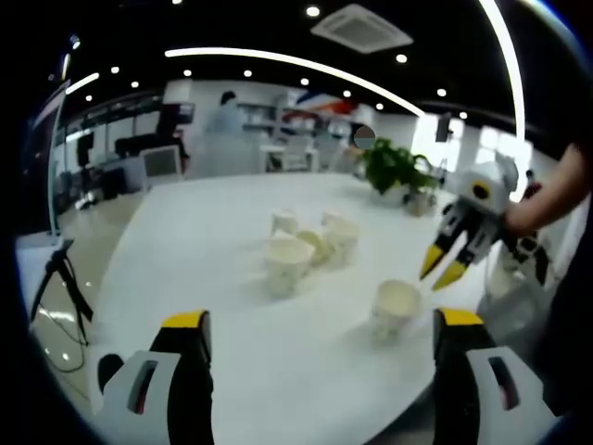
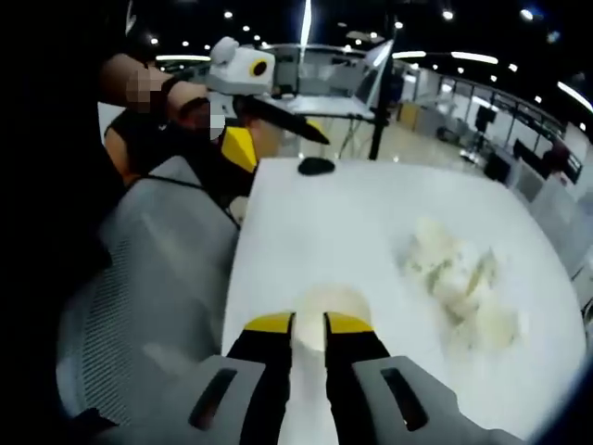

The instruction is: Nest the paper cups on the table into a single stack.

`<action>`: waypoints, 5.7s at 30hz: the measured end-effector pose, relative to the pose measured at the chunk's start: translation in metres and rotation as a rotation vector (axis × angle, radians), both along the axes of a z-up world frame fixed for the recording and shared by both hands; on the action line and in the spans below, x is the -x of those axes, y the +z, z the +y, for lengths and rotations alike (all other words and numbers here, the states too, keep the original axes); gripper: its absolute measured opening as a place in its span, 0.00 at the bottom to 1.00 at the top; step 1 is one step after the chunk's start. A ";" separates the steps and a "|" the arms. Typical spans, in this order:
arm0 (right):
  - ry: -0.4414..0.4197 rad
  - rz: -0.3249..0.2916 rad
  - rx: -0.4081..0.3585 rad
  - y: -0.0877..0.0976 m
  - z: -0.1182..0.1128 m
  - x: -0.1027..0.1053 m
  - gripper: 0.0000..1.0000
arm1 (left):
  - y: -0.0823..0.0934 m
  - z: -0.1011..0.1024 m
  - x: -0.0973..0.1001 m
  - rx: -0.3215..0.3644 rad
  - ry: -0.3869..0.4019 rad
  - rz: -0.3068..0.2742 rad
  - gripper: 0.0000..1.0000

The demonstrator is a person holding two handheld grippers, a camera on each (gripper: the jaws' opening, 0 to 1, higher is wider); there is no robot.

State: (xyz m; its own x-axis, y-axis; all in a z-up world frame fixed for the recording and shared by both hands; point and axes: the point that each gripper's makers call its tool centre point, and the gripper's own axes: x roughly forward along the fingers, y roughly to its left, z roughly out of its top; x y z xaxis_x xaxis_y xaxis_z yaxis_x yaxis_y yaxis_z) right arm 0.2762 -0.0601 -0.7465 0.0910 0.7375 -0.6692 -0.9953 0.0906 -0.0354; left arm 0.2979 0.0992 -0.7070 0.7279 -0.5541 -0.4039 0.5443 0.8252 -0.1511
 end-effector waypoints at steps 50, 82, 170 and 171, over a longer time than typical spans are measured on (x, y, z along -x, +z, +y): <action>-0.476 -0.080 -0.117 0.002 -0.069 -0.033 0.78 | 0.015 0.000 0.002 -0.035 -0.054 -0.014 1.00; -0.579 -0.080 -0.103 -0.008 -0.081 -0.043 1.00 | -0.009 -0.010 -0.029 0.017 -0.056 -0.026 0.99; -0.750 0.056 -0.126 -0.031 -0.120 -0.025 0.93 | -0.089 -0.081 -0.176 -0.037 -0.174 -0.169 0.63; -0.748 0.054 -0.125 -0.031 -0.120 -0.025 0.93 | -0.089 -0.081 -0.176 -0.035 -0.174 -0.169 0.61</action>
State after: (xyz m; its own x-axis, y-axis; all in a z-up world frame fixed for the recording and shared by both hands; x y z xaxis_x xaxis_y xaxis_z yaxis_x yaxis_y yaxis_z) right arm 0.3015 -0.1801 -0.7777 0.5665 0.5624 -0.6023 -0.6667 0.7424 0.0661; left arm 0.4740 0.0181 -0.7962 0.6819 -0.6646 -0.3054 0.6936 0.7202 -0.0186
